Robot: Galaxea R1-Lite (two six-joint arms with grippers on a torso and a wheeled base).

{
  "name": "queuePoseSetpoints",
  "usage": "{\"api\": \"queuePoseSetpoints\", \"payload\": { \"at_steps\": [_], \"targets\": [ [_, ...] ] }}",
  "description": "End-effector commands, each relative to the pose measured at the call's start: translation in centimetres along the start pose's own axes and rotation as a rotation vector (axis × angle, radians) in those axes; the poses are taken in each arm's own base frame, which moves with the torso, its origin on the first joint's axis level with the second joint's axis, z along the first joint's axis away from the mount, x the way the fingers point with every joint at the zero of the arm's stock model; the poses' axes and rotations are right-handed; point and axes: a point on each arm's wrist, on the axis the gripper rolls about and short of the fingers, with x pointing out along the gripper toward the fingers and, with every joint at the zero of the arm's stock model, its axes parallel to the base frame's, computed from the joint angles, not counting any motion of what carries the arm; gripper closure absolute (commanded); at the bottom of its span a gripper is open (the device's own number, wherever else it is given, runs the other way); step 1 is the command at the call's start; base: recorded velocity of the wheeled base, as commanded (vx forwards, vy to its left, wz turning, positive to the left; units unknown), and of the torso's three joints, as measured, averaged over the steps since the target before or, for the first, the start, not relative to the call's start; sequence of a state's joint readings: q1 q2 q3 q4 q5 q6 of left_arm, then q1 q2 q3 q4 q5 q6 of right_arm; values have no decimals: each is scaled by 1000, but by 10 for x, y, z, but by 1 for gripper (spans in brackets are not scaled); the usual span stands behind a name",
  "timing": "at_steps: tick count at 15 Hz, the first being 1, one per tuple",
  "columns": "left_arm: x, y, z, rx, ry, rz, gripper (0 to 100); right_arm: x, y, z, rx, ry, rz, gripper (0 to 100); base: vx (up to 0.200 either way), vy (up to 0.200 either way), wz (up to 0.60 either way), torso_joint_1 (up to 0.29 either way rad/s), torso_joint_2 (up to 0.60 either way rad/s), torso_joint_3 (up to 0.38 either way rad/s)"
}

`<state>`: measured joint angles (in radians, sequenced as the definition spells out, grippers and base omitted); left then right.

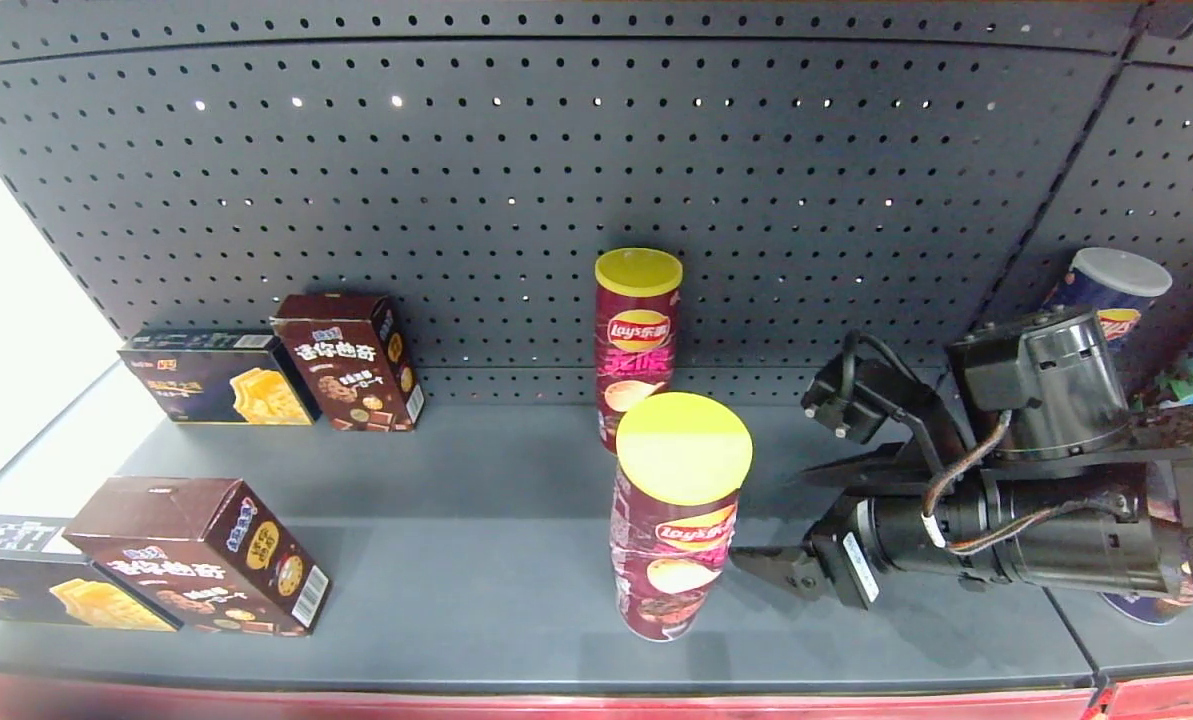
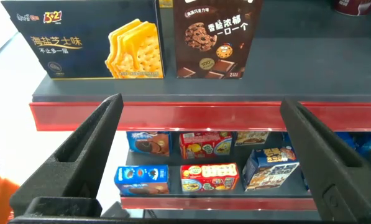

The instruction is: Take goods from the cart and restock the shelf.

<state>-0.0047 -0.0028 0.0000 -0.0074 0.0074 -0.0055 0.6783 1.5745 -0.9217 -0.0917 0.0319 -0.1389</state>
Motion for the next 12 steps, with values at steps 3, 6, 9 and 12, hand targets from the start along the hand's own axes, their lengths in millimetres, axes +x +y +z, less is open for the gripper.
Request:
{"api": "queuePoseSetpoints", "payload": {
  "at_steps": [3, 6, 9, 12],
  "targets": [
    [0, 0, 0, -1, 3, 0, 0, 3, 7, 0, -14, 4, 24, 0, 0, 0, 0, 0, 0, 0],
    [0, 0, 0, -1, 3, 2, 0, 3, 11, -1, -19, 9, 32, 0, 0, 0, 0, 0, 0, 0],
    [0, 0, 0, -1, 3, 0, 0, 0, 9, -2, -15, 7, 26, 0, 0, 0, 0, 0, 0, 0],
    [0, 0, 0, -1, 3, 0, 0, 1, 8, -1, -14, 5, 24, 0, 0, 0, 0, 0, 0, 0]
  ]
}}
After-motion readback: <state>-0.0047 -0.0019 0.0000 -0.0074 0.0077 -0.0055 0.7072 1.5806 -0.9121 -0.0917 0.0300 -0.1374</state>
